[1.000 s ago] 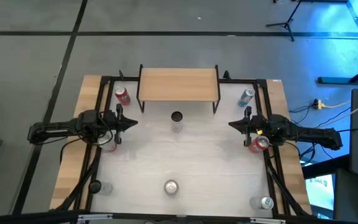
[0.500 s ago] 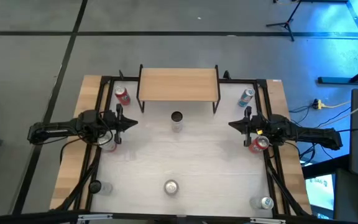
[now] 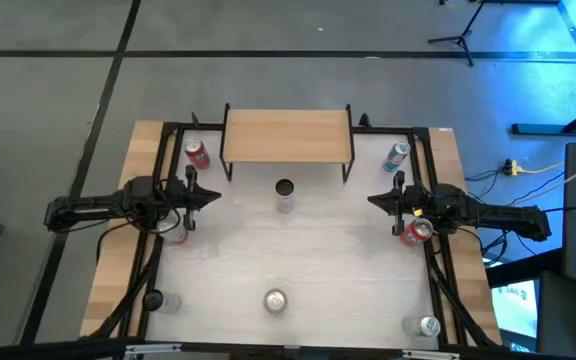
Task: Place canned beverage on shelf
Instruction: Put the top white-pink soda can on the shelf
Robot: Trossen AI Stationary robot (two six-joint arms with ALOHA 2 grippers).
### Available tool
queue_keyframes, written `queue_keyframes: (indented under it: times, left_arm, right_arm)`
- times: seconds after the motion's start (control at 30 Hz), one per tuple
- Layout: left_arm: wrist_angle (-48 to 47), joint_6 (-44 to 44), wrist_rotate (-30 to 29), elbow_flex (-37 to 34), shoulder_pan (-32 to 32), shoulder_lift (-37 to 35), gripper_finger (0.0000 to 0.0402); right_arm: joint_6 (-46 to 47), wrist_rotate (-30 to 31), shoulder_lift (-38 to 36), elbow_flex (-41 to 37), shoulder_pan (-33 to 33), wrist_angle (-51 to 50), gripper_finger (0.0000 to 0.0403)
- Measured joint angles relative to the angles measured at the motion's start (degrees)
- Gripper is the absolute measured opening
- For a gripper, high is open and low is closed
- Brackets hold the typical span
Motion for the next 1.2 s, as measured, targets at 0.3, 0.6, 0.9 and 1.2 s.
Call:
queue_keyframes:
  times: [0.3,0.6,0.9,1.2]
  left_arm:
    - [6.0,-4.4,-0.2,0.0,0.0,0.0,0.0005]
    - [16.2,-4.1,-4.6,0.1,0.0,1.9,0.0005]
    - [16.5,-4.1,-5.0,9.3,0.0,15.4,0.0001]
    - [15.6,-0.4,-4.1,26.4,0.0,39.2,0.0]
  right_arm:
    - [0.0,0.0,0.0,0.0,0.0,1.3,0.0003]
    - [0.0,0.6,0.0,0.0,0.0,2.3,0.0003]
    - [-1.2,0.6,0.0,0.0,0.0,7.6,0.0003]
    - [-1.7,3.5,0.0,0.0,0.0,7.6,0.0003]
